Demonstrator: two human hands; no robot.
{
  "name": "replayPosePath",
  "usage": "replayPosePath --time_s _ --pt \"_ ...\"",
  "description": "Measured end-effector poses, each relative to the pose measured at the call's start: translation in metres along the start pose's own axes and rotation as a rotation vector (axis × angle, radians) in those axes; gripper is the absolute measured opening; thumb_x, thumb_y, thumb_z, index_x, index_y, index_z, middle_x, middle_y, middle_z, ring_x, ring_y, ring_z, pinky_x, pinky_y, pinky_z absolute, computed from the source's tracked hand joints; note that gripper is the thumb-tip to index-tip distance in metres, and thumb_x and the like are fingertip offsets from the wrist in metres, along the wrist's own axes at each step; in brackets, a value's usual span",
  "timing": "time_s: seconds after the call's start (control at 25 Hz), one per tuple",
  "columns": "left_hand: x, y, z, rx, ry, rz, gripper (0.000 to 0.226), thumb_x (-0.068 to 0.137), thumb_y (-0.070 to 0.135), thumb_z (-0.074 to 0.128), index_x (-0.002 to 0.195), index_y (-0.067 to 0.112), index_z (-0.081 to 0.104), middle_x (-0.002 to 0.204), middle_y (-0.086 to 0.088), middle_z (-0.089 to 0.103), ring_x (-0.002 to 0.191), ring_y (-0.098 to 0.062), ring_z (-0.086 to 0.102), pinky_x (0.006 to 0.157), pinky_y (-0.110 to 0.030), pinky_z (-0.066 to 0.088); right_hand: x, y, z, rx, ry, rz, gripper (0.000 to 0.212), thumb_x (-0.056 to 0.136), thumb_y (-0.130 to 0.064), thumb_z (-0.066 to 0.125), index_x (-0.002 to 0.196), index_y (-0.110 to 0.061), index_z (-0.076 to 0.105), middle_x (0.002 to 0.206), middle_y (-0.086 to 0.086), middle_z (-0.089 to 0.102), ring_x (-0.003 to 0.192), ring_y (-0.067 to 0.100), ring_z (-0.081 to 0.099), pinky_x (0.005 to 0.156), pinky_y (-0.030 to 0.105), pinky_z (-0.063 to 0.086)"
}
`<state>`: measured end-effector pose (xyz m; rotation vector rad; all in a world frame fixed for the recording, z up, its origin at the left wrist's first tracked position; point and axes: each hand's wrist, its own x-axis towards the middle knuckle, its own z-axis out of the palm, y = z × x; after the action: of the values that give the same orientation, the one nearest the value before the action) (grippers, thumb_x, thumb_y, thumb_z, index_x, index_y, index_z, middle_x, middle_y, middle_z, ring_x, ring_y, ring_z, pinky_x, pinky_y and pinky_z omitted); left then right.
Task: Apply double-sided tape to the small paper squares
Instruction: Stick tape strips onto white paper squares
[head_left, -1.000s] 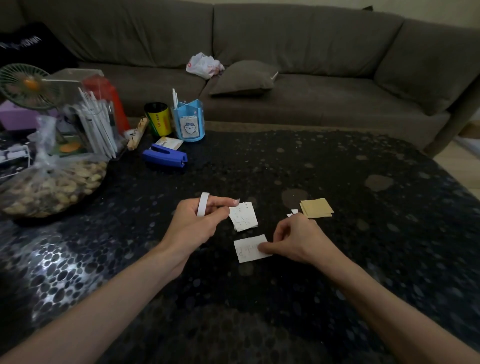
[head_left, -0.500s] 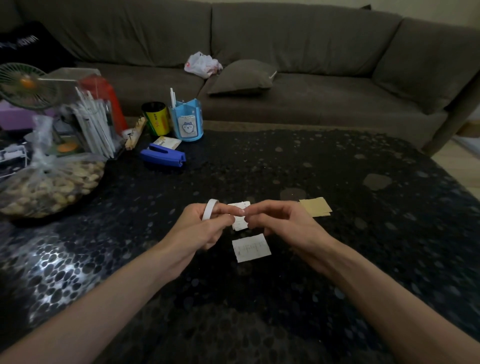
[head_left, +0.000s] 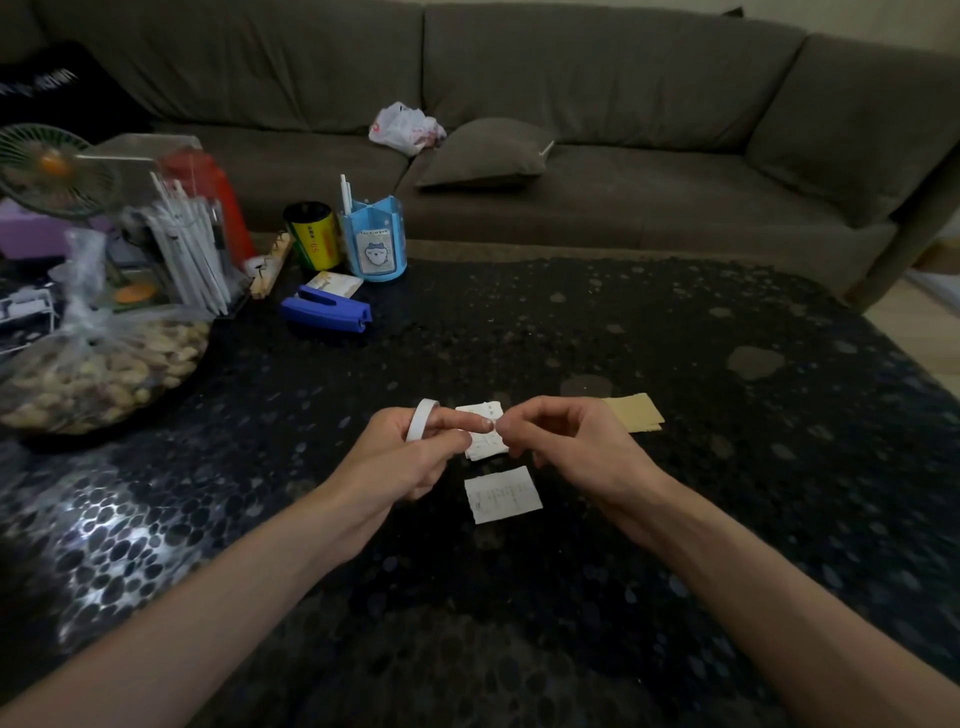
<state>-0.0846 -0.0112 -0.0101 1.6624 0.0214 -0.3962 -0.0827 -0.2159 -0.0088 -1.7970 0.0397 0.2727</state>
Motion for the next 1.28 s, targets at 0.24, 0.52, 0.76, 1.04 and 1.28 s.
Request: replayPosePath --time_s 0.24,0.52,0.76,1.04,1.28 --pt "0.000 -0.008 0.002 0.054 0.039 -0.052 0.028 0.099 0.014 0.064 0.100 0.034 0.083 0.067 -0.004 0.043 0.050 -0.007 0.031 0.044 -0.017 0.028 0.002 0.002 0.003 -0.091 0.052 0.071 0.007 0.095 -0.030 0.076 0.097 -0.025 0.081 0.090 -0.010 0.076 0.084 0.001 0.067 0.075 0.020 0.047" --pt "0.002 -0.012 0.002 0.209 0.074 -0.066 0.031 0.098 0.019 0.068 0.118 0.042 0.075 0.054 0.015 0.056 0.054 -0.004 0.048 0.050 -0.016 0.040 0.001 0.003 0.005 -0.162 0.086 0.075 0.006 0.096 -0.028 0.075 0.099 -0.026 0.080 0.094 -0.011 0.077 0.093 0.005 0.070 0.087 0.025 0.055" --pt "-0.001 -0.012 -0.021 0.449 0.101 0.174 0.018 0.095 0.017 0.072 0.081 0.026 0.075 0.107 0.021 0.075 0.073 -0.001 0.071 0.066 -0.018 0.053 0.000 0.002 -0.008 -0.282 -0.025 0.156 0.007 0.096 -0.027 0.074 0.099 -0.025 0.080 0.099 -0.006 0.076 0.094 0.008 0.071 0.090 0.030 0.058" --pt "-0.008 -0.031 -0.022 0.643 0.019 0.334 0.049 0.093 0.026 0.076 0.080 0.071 0.062 0.089 -0.003 0.076 0.093 -0.024 0.073 0.086 -0.042 0.060 0.004 0.001 -0.007 -0.326 -0.147 0.207 0.008 0.096 -0.025 0.073 0.100 -0.021 0.079 0.100 -0.002 0.076 0.092 0.010 0.071 0.087 0.028 0.059" --pt "-0.003 -0.040 -0.022 0.714 0.029 0.372 0.042 0.092 0.029 0.076 0.128 0.047 0.067 0.063 0.005 0.059 0.063 -0.020 0.062 0.070 -0.039 0.058 0.007 0.002 -0.006 -0.442 -0.136 0.253 0.007 0.093 -0.032 0.077 0.100 -0.030 0.079 0.109 -0.008 0.073 0.107 0.009 0.064 0.108 0.041 0.051"
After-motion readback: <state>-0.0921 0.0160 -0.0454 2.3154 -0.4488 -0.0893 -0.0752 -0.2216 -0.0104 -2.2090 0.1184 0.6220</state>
